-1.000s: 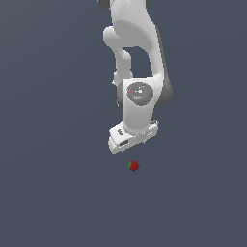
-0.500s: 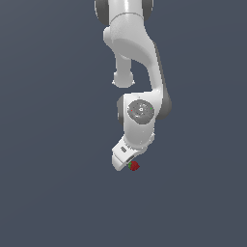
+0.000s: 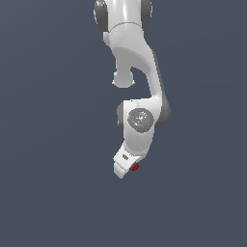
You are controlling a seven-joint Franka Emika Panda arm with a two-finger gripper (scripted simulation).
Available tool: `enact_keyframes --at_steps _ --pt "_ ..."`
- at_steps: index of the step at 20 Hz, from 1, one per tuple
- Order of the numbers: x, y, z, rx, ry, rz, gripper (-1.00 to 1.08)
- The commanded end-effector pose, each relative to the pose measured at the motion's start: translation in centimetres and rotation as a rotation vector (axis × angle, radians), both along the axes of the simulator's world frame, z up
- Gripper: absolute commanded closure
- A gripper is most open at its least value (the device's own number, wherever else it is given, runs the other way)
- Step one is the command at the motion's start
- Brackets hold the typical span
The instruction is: Pick up the object and move it to a goal position.
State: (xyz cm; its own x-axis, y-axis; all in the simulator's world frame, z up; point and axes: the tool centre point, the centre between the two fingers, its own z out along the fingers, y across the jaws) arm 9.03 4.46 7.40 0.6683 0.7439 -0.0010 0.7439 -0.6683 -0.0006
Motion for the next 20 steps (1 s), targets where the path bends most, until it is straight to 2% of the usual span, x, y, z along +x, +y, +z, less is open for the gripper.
enact_keyframes --at_steps 1,6,15,20 --pt "0.1 0.0 -0.1 0.000 -0.001 0.011 -0.92" --pt "0.1 0.0 -0.5 0.000 0.000 0.007 -0.92" --pt "0.0 0.0 -4.6 0.000 -0.001 0.012 -0.92" --pt "0.1 0.0 -5.2 0.000 -0.001 0.012 -0.92"
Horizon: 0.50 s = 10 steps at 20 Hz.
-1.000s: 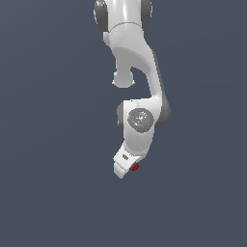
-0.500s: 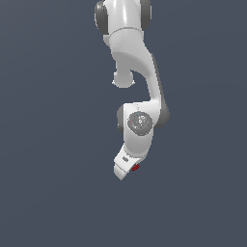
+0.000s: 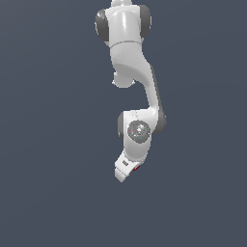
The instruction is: Pick up the object and move it to a goal position.
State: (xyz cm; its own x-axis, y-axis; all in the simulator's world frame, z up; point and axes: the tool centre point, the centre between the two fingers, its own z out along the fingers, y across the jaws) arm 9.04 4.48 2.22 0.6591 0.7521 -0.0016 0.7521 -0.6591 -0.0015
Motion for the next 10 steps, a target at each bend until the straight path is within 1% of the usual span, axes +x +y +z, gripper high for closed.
enact_keyframes --at_steps 1,2,10 --pt "0.14 0.02 0.04 0.000 -0.002 0.000 -0.92" --pt "0.14 0.02 0.04 0.000 -0.002 0.000 1.08" --pt "0.14 0.02 0.04 0.000 -0.002 0.000 1.08"
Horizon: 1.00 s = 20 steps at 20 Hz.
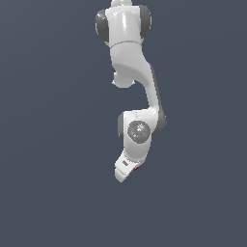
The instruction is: Pick up the object and move it to a goal position.
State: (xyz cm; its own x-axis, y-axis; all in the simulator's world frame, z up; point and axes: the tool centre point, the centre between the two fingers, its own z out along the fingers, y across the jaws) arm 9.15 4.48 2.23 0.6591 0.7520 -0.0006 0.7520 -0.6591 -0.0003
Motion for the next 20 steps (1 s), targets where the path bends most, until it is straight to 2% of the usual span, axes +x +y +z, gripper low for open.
enact_keyframes --at_steps 1,11,20 --pt "0.0 0.0 0.0 0.000 -0.001 0.000 1.08" --pt "-0.5 -0.5 1.8 0.000 -0.001 0.000 1.08" --pt "-2.0 -2.3 7.6 -0.001 0.000 0.000 1.08"
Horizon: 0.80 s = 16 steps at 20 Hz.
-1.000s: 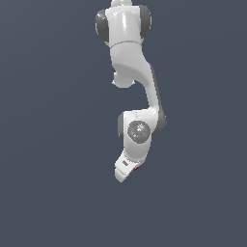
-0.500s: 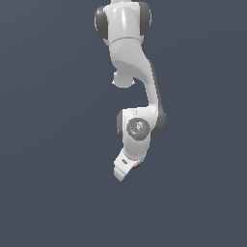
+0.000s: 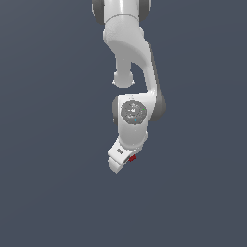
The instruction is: Pick up the object and move it to a goal position.
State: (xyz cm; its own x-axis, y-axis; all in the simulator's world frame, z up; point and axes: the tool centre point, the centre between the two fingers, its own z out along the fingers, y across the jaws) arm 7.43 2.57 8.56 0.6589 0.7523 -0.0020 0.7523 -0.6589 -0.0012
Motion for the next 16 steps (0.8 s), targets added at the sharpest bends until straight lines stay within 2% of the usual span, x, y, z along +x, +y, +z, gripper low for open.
enact_keyframes --at_steps 1,16 --pt "-0.5 -0.7 2.3 -0.001 -0.002 0.000 1.08" --pt "-4.7 -5.5 19.1 0.000 -0.002 0.001 1.08"
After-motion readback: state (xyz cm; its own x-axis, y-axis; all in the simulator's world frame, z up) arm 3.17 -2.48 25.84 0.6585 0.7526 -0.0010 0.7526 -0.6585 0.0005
